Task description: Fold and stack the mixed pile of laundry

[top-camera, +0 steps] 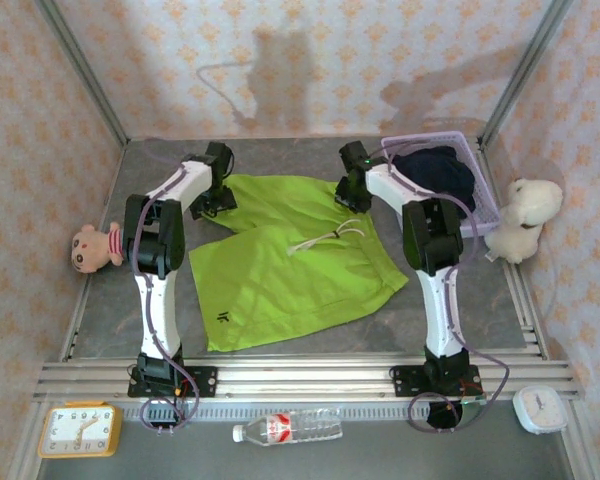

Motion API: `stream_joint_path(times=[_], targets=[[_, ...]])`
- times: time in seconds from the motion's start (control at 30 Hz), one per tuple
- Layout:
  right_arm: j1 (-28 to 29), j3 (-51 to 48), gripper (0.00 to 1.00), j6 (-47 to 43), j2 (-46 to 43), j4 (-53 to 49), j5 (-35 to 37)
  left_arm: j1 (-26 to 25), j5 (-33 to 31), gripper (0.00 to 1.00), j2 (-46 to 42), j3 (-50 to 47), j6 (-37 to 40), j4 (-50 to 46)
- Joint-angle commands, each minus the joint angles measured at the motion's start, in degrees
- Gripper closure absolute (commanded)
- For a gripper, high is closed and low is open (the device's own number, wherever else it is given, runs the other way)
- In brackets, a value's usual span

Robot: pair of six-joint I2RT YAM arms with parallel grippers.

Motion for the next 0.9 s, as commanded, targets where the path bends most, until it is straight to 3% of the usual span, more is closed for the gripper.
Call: stream_joint_path(times=[0.0,0.23,0.37,0.43,0.53,0.67,0.87], targets=[[-0.79,4.84,0.75,3.41,2.46,-5.78,9.11,2.06,-2.39,0.27,5.81,6.32,-1.49,-3.1],[-1.69,4.16,0.7,5.68,1.14,-2.97,2.83,2.75,0.11,0.27,16.75,25.7,1.47,-9.15],[-0.8,1.21,0.52,1.7,-5.09,-0.61,-0.86,2.75,1.67,0.24,17.31,34.39,2.02,-12.77],[-0.7,-0.41,0.4,-0.4,-8.9,-1.76,-1.57,2.71,3.02,0.11,13.96,33.72,2.17,-12.45],[-0.75,-5.12,0.31,-3.32,-15.14,-3.19,-2.51,2.56,5.27,0.0,7.52,29.7,2.6,-12.14],[-0.74,-13.4,0.28,-6.3,-22.91,-5.68,-3.11,2.13,9.54,0.0,-3.61,16.79,1.95,-9.65],[-0.75,-28.03,0.25,-8.36,-34.44,-9.71,-0.38,0.26,17.8,0.01,-22.93,-11.33,-3.0,-2.1]])
